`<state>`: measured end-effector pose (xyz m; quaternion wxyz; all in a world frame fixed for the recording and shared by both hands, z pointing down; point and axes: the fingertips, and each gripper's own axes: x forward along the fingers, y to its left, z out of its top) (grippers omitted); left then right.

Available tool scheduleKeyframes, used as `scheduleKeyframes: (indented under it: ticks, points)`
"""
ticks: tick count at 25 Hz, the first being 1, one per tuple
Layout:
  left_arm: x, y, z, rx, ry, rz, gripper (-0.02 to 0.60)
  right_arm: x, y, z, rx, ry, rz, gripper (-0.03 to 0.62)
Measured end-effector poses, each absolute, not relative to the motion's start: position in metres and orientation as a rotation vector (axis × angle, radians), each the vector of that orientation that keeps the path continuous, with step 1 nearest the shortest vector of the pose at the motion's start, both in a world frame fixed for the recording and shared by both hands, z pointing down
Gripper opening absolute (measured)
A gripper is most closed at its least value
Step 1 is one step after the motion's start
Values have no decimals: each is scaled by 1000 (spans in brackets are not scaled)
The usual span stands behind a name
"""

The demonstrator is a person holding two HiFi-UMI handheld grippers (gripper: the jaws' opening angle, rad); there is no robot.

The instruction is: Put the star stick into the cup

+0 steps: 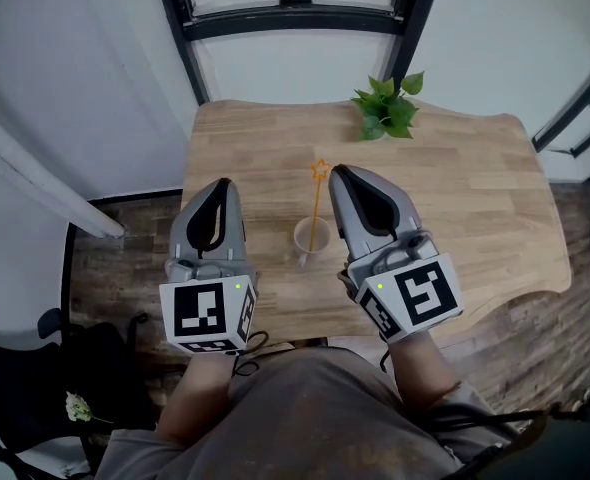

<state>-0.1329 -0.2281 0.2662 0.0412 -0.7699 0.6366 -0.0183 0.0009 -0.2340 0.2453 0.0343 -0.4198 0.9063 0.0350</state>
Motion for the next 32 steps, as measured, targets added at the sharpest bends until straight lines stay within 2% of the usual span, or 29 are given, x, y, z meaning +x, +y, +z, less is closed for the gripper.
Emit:
scheduleKeyframes:
  ticks: [32]
  points:
    - [-125,-241,282,-2396,1954,-85,0,9,-249,264,-1328,2790,35,23]
